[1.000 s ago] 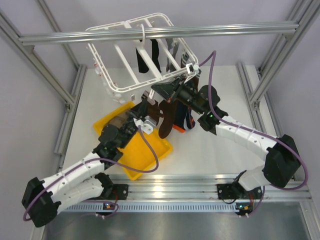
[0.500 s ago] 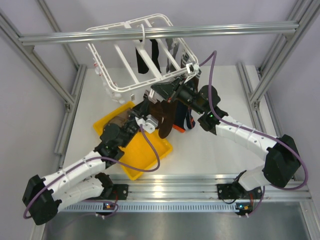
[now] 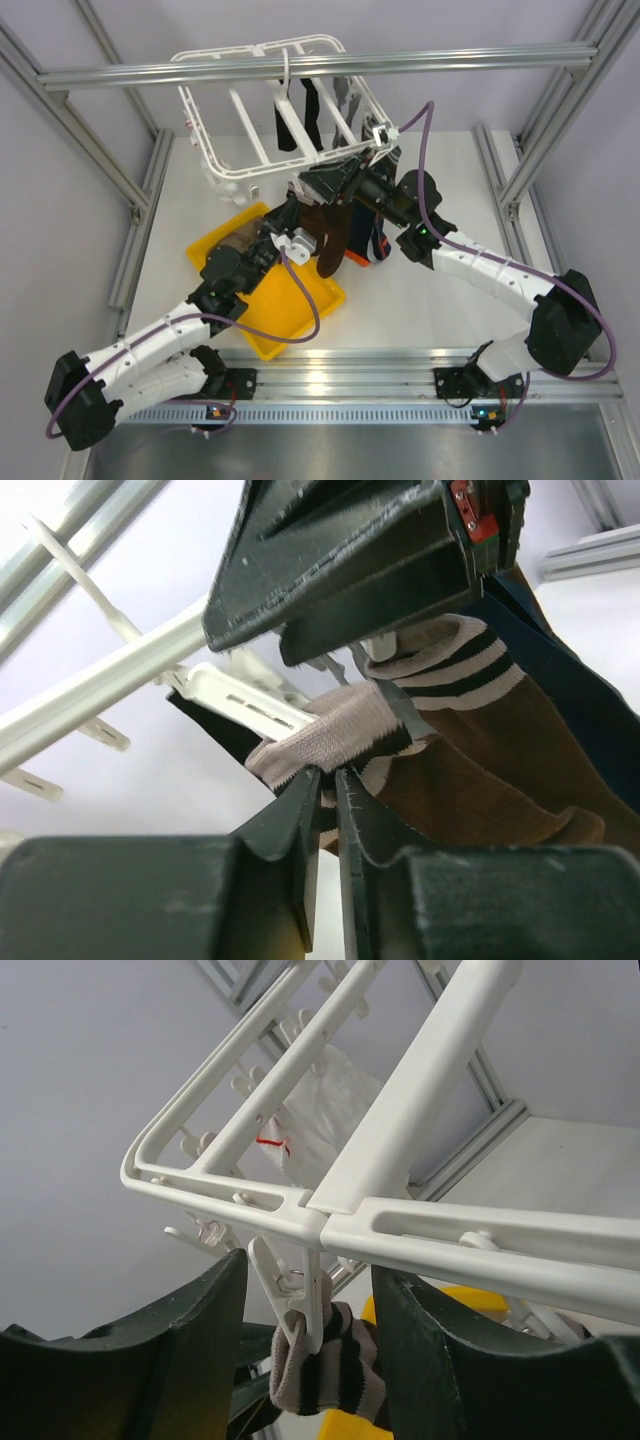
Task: Clip the socks to the hanger
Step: Clamp the sock onto the hanger.
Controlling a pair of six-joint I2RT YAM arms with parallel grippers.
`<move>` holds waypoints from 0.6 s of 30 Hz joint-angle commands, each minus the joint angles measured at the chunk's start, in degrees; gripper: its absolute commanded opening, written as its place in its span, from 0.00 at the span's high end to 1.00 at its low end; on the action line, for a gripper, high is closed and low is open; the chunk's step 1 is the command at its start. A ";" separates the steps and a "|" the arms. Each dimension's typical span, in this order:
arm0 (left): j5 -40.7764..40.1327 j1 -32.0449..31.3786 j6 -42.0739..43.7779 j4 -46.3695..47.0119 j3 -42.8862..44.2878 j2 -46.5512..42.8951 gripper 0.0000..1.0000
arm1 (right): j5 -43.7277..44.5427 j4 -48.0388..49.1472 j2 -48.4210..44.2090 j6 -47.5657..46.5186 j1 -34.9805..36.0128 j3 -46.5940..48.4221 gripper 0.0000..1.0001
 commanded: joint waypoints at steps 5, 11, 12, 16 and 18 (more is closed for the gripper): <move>0.35 -0.30 -7.82 -10.33 4.14 -3.68 0.63 | -0.77 0.18 -3.99 -1.76 -1.39 -0.31 0.48; -0.70 -0.03 -19.06 -23.76 7.13 -8.08 0.51 | 0.29 -3.07 -5.05 -1.58 -4.02 -1.02 0.48; -0.44 0.32 -22.04 -25.27 8.00 -9.13 0.50 | 0.55 -3.60 -5.31 -1.84 -4.37 -1.19 0.48; 1.23 2.78 -28.65 -33.09 10.29 -11.07 0.49 | 1.08 -5.79 -5.75 -2.63 -6.13 -1.63 0.49; 3.06 4.88 -30.85 -38.78 11.43 -11.86 0.49 | 1.26 -6.67 -6.10 -3.68 -6.75 -1.81 0.49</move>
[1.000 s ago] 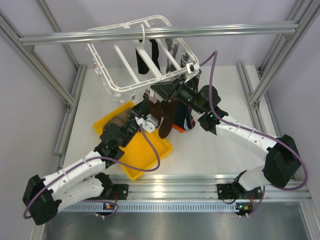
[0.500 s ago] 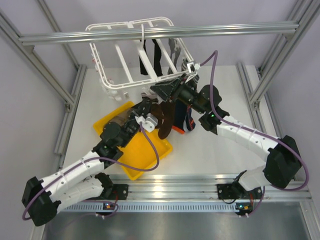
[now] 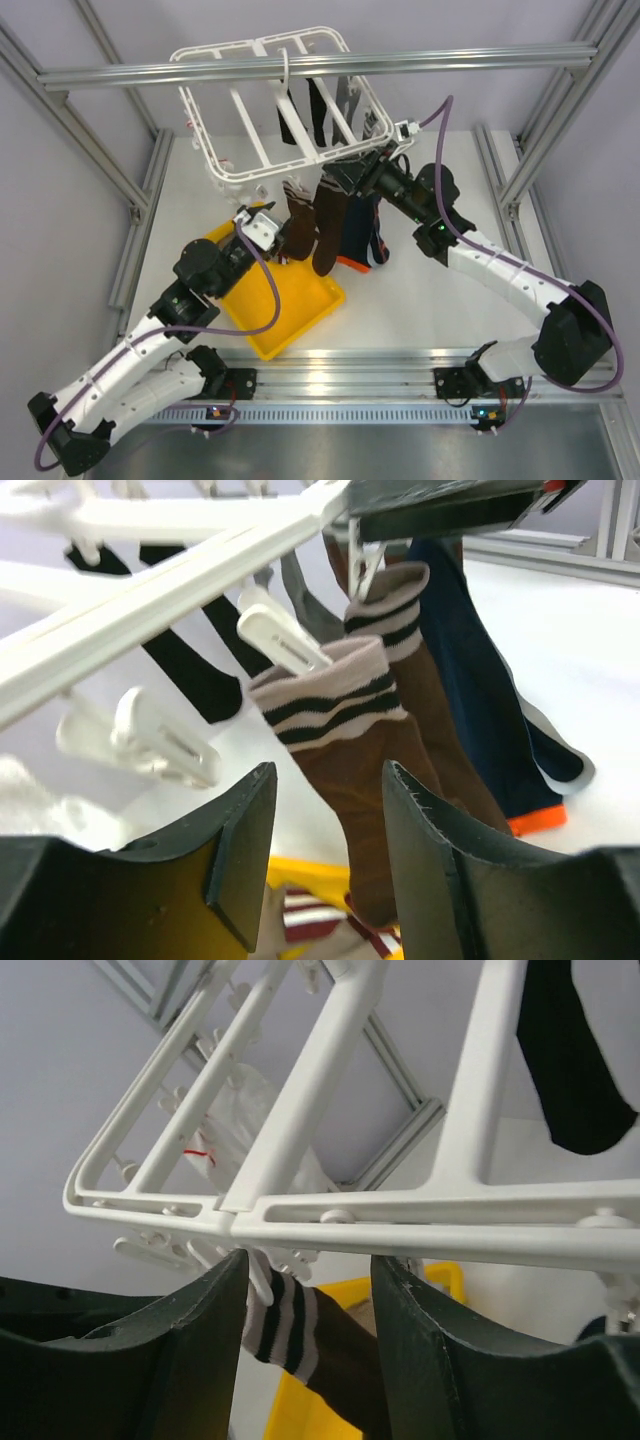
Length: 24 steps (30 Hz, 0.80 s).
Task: Clip the socks to the hanger
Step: Clamp the sock onto the hanger, then open the clamp at the hanger.
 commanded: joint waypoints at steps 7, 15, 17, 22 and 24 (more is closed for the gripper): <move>7.69 6.13 0.09 -28.73 3.70 -4.66 0.48 | 1.61 -3.96 -3.46 -1.94 -4.97 -0.54 0.49; 12.64 6.66 12.23 -42.90 1.51 -8.36 0.45 | -0.67 -3.70 -6.89 -5.45 -5.68 -0.63 0.48; 12.38 6.66 12.42 -43.18 1.25 -8.18 0.44 | -1.11 -3.79 -7.59 -5.89 -5.68 -0.63 0.48; 2.57 6.84 -1.70 -30.89 -0.07 -9.32 0.50 | -3.30 -2.12 -9.96 -6.78 -5.68 -1.86 0.48; 1.13 7.01 -9.68 -23.97 -0.51 -10.73 0.50 | -5.06 -1.85 -10.84 -7.12 -5.33 -2.12 0.49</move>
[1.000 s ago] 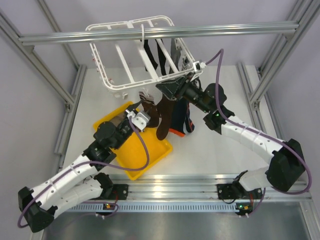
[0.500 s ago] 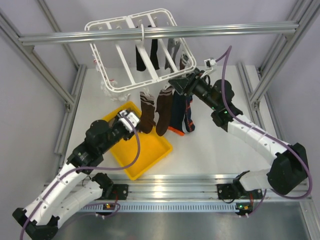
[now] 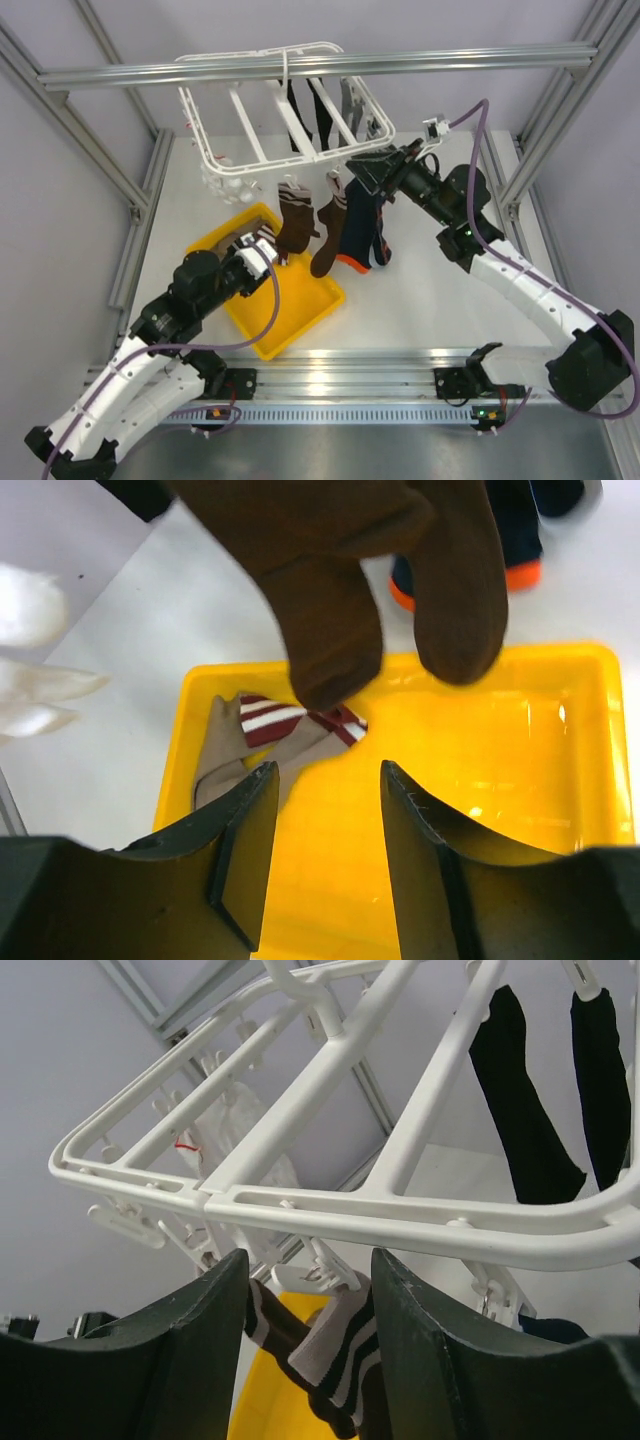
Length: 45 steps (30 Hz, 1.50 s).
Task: Clip the socks to the hanger
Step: Open the clamp at the hanger.
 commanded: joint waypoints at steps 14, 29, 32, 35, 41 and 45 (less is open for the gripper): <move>-9.82 6.06 -24.49 27.99 5.70 4.38 0.32 | -4.04 -0.47 -9.02 -5.42 0.09 -3.91 0.53; -21.42 6.41 -22.82 41.44 6.22 9.21 0.34 | -8.44 -0.38 -9.02 -5.68 1.23 -3.48 0.55; -25.20 6.41 -21.77 41.36 7.02 10.09 0.38 | -8.62 -0.21 -9.11 -5.77 1.58 -3.21 0.55; -25.65 6.76 -21.41 40.04 7.28 10.18 0.39 | -8.70 0.49 -9.02 -5.86 1.85 -3.30 0.55; -26.97 7.38 -19.92 40.74 6.06 10.01 0.34 | -8.71 1.20 -8.58 -5.95 2.03 -2.95 0.55; -23.55 7.91 -18.60 43.80 5.00 9.83 0.35 | -9.06 1.55 -8.49 -5.86 2.03 -3.04 0.55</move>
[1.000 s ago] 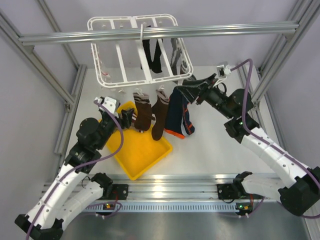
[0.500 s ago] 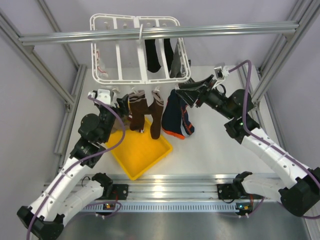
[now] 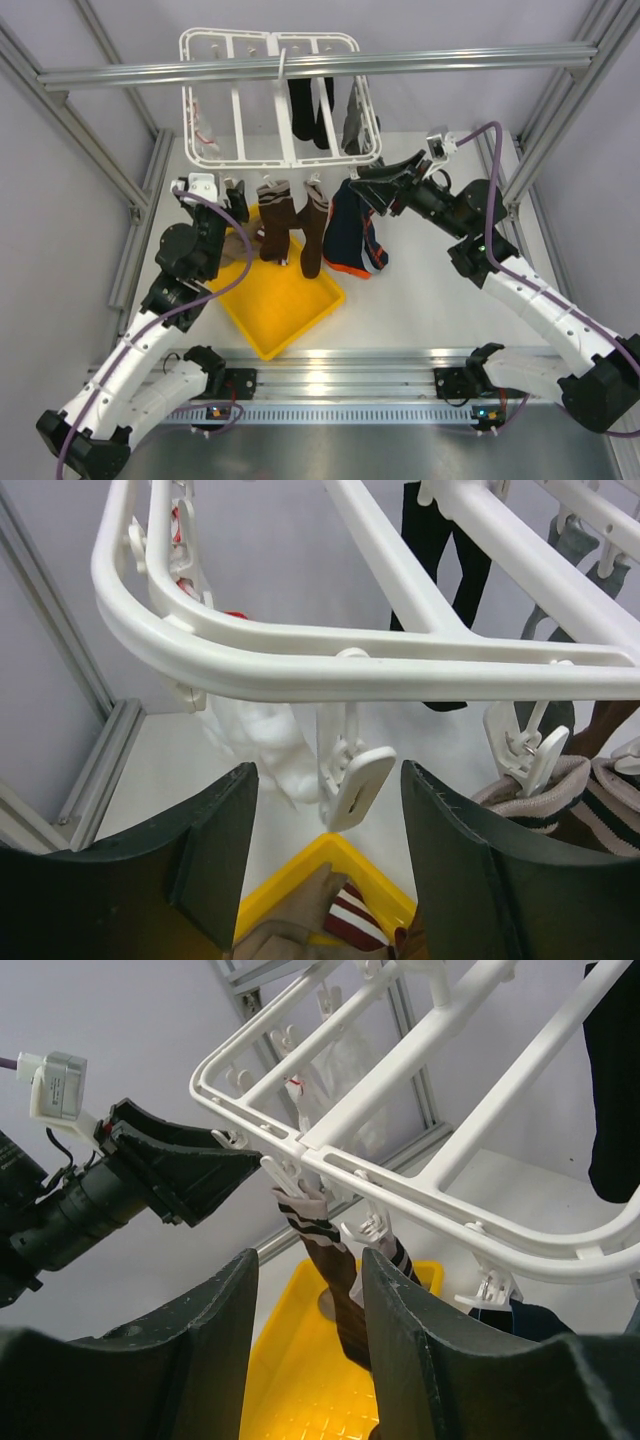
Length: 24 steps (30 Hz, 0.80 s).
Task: Clip the socks to the hanger
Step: Open the clamp at the hanger.
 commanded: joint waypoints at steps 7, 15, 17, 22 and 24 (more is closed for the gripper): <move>9.18 1.20 5.44 11.37 -0.93 0.11 0.53 | -2.31 3.93 -0.01 0.07 0.67 1.45 0.56; 22.63 1.37 6.58 4.60 -0.23 -2.00 0.84 | -3.10 6.92 2.71 2.09 2.51 2.76 0.59; 27.27 1.29 6.50 2.85 -0.14 -2.88 0.89 | -3.01 7.63 3.77 2.97 3.04 3.12 0.60; 34.33 1.37 5.53 -0.50 0.83 -3.76 0.99 | -2.40 9.04 6.22 3.93 5.76 5.05 0.62; 36.87 1.29 5.61 -1.28 1.09 -3.67 0.99 | -2.31 9.47 7.11 4.55 7.25 6.10 0.63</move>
